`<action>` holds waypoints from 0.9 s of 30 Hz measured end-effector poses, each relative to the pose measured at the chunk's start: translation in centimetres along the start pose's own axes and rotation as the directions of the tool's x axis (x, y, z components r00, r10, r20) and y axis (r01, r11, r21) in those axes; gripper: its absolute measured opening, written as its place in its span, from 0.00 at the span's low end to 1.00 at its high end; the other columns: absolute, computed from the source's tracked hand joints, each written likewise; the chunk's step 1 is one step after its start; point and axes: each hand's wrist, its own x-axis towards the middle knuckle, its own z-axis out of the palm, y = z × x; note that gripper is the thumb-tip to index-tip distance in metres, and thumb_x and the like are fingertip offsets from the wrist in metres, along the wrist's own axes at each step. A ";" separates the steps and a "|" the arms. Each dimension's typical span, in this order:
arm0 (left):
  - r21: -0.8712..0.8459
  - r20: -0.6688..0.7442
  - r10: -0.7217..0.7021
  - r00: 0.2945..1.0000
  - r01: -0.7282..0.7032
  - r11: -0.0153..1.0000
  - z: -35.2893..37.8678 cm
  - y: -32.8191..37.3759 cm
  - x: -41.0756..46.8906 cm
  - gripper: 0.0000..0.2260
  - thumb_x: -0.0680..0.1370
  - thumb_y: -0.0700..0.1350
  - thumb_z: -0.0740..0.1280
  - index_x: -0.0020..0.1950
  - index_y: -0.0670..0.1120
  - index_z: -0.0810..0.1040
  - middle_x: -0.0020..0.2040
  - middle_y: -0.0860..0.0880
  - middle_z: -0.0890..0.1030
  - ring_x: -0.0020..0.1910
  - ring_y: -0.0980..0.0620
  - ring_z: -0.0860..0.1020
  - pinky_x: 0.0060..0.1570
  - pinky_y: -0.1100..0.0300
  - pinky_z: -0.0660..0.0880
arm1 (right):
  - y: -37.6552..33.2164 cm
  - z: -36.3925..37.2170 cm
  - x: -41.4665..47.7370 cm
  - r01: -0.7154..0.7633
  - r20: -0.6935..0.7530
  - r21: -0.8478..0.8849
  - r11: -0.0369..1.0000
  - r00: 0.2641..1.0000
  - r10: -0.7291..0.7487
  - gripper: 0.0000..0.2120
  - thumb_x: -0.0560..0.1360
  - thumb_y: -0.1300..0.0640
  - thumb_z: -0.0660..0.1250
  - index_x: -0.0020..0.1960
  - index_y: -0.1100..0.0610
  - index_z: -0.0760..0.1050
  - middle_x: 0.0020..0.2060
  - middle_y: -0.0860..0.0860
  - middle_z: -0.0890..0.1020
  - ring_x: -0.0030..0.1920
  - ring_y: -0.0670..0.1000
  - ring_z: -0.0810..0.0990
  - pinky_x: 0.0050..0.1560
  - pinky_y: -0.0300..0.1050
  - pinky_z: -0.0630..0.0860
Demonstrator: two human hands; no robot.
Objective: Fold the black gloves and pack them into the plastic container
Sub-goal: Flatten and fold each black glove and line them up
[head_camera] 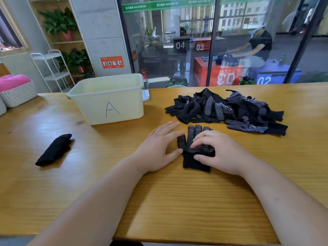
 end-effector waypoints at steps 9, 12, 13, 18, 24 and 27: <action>0.145 0.134 -0.091 0.987 0.072 0.987 0.9 0.1 4.7 0.31 0.85 0.67 0.57 0.87 0.59 0.55 0.88 0.54 0.48 0.86 0.53 0.44 0.83 0.48 0.47 | 2.8 -1.7 0.4 -0.138 -0.097 -0.012 0.990 0.986 0.136 0.24 0.75 0.36 0.74 0.70 0.37 0.78 0.71 0.31 0.73 0.74 0.37 0.67 0.75 0.44 0.66; 0.085 0.136 -0.125 0.983 0.114 0.990 1.6 0.0 7.1 0.31 0.86 0.65 0.56 0.87 0.57 0.54 0.88 0.55 0.50 0.86 0.54 0.46 0.83 0.48 0.47 | 3.2 -1.4 0.7 -0.162 -0.044 -0.018 0.987 0.986 0.162 0.28 0.75 0.32 0.72 0.73 0.35 0.75 0.74 0.32 0.70 0.76 0.37 0.64 0.76 0.42 0.62; 0.063 0.139 -0.137 0.981 0.130 0.990 1.9 -0.1 7.8 0.31 0.86 0.64 0.56 0.87 0.56 0.55 0.88 0.54 0.51 0.86 0.53 0.48 0.84 0.47 0.48 | 3.4 -1.2 0.8 -0.170 -0.025 -0.024 0.985 0.985 0.169 0.28 0.75 0.32 0.72 0.73 0.35 0.75 0.75 0.32 0.70 0.76 0.37 0.65 0.76 0.42 0.62; 0.113 0.134 -0.201 0.970 0.186 0.976 3.2 -0.5 9.4 0.28 0.88 0.61 0.53 0.86 0.52 0.60 0.84 0.51 0.65 0.83 0.48 0.62 0.82 0.45 0.57 | 3.9 -0.9 0.9 -0.234 -0.039 -0.062 0.970 0.972 0.232 0.22 0.75 0.30 0.70 0.65 0.38 0.79 0.70 0.34 0.73 0.72 0.40 0.71 0.74 0.46 0.68; 0.188 0.005 -0.221 0.975 0.216 0.958 1.5 -1.1 7.2 0.25 0.87 0.59 0.58 0.82 0.52 0.68 0.72 0.51 0.76 0.69 0.46 0.75 0.70 0.49 0.72 | 3.7 -1.1 1.1 -0.266 -0.049 -0.074 0.961 0.964 0.263 0.19 0.74 0.31 0.71 0.60 0.39 0.79 0.67 0.35 0.75 0.69 0.42 0.73 0.71 0.51 0.72; 0.234 -0.002 -0.231 0.973 0.226 0.946 0.1 -2.0 5.5 0.22 0.85 0.61 0.61 0.77 0.55 0.74 0.63 0.54 0.76 0.62 0.49 0.76 0.62 0.53 0.74 | 3.5 -1.3 1.0 -0.264 -0.060 -0.059 0.963 0.964 0.261 0.18 0.74 0.31 0.70 0.58 0.39 0.79 0.64 0.35 0.76 0.67 0.42 0.74 0.70 0.51 0.73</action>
